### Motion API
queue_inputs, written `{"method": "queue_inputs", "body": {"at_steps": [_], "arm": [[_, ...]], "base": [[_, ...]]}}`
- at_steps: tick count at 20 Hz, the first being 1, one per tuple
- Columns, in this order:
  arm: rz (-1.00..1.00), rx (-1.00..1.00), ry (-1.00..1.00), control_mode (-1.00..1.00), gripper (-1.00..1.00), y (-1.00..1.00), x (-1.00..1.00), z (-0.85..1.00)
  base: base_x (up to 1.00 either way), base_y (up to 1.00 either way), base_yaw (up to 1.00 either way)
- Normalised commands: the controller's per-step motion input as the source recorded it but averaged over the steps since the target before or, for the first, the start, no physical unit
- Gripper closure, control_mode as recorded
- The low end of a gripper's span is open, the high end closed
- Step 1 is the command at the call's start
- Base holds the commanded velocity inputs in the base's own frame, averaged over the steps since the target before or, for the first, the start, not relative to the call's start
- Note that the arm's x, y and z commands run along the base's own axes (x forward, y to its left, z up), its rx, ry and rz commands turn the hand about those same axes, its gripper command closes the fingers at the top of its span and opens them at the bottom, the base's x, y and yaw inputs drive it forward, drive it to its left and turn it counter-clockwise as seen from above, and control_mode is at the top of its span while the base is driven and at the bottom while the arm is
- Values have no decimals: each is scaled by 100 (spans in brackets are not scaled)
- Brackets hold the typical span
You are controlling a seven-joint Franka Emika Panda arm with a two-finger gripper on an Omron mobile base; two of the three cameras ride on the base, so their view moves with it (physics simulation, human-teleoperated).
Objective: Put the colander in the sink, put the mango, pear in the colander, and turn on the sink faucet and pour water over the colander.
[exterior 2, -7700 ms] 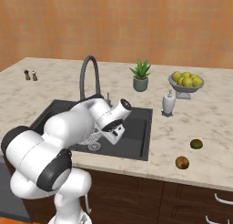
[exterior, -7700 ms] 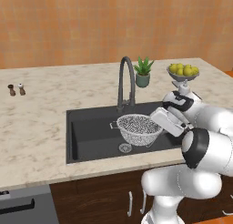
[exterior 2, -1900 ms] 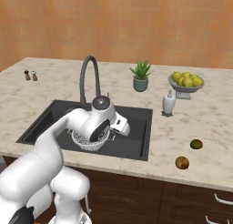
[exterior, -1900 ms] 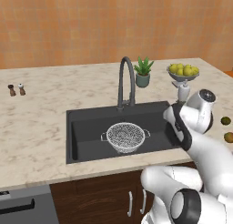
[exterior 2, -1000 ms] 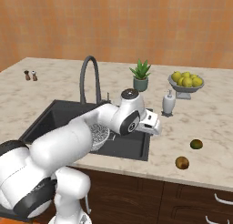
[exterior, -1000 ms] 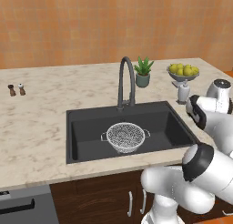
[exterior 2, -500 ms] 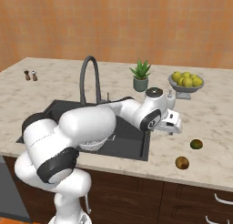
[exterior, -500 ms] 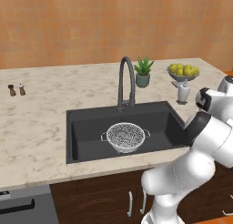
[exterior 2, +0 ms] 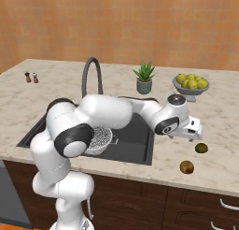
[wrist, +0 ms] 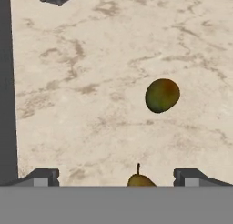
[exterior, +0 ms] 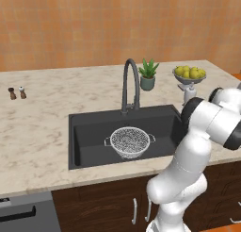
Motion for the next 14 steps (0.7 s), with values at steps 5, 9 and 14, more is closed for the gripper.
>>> {"method": "queue_inputs", "body": {"at_steps": [5,9,14], "arm": [[-7,0,0,-100,-100,-38,0,-12],[-9,0,0,-100,-100,-18,0,-6],[-7,0,0,-100,-100,-6,1,-19]], "base": [[0,0,0],[0,0,0],[0,0,0]]}}
